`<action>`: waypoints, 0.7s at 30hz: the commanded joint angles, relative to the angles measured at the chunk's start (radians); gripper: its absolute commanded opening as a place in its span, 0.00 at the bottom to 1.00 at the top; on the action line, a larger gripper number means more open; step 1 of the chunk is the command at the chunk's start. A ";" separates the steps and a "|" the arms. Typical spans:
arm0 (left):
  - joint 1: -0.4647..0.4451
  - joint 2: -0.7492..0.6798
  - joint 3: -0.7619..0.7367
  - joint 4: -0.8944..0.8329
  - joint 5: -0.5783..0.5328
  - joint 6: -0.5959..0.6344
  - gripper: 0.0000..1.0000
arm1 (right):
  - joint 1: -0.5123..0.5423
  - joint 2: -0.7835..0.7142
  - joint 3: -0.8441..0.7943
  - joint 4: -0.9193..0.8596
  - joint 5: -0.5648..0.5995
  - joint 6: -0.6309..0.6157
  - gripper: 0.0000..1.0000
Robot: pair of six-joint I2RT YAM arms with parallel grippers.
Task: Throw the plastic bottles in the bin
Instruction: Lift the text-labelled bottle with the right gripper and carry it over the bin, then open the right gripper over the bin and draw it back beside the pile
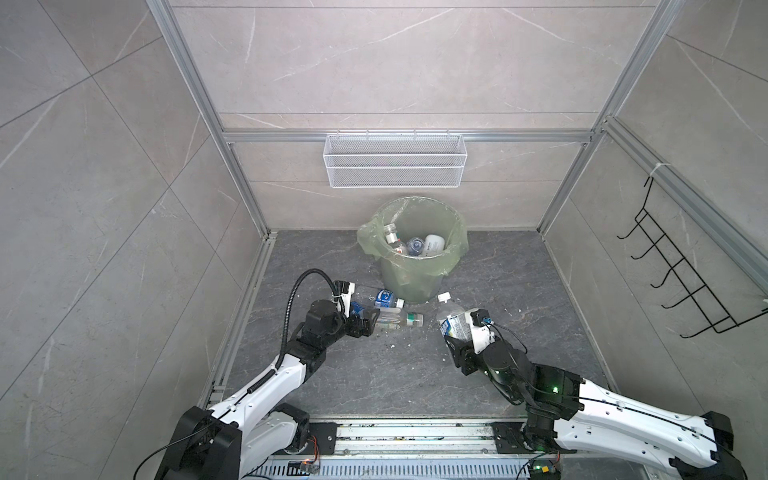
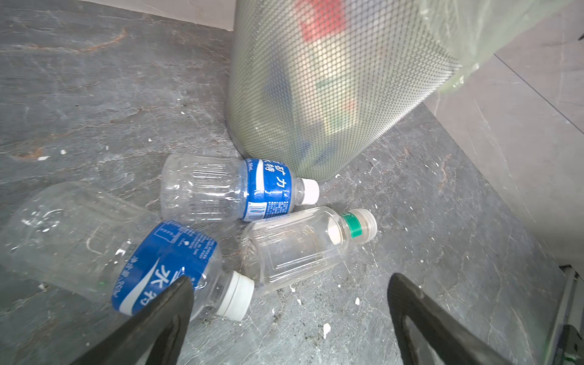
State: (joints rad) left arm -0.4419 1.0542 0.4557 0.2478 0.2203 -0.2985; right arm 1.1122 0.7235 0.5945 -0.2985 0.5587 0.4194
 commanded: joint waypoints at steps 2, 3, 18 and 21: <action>-0.011 0.011 0.003 0.059 0.045 0.032 0.98 | 0.005 0.001 0.106 -0.084 0.072 0.004 0.52; -0.013 0.013 0.007 0.061 0.047 0.033 0.98 | 0.005 0.011 0.125 -0.089 0.075 -0.002 0.52; -0.020 0.043 0.021 0.061 0.050 0.029 0.98 | -0.382 0.691 1.044 -0.110 -0.274 -0.121 0.53; -0.020 0.040 0.022 0.053 0.043 0.033 0.98 | -0.450 0.984 1.448 -0.281 -0.288 -0.101 0.87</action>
State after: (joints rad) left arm -0.4568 1.0981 0.4557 0.2638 0.2462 -0.2916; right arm 0.7086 1.5284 1.8240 -0.4259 0.3637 0.3191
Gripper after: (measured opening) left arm 0.976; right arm 0.786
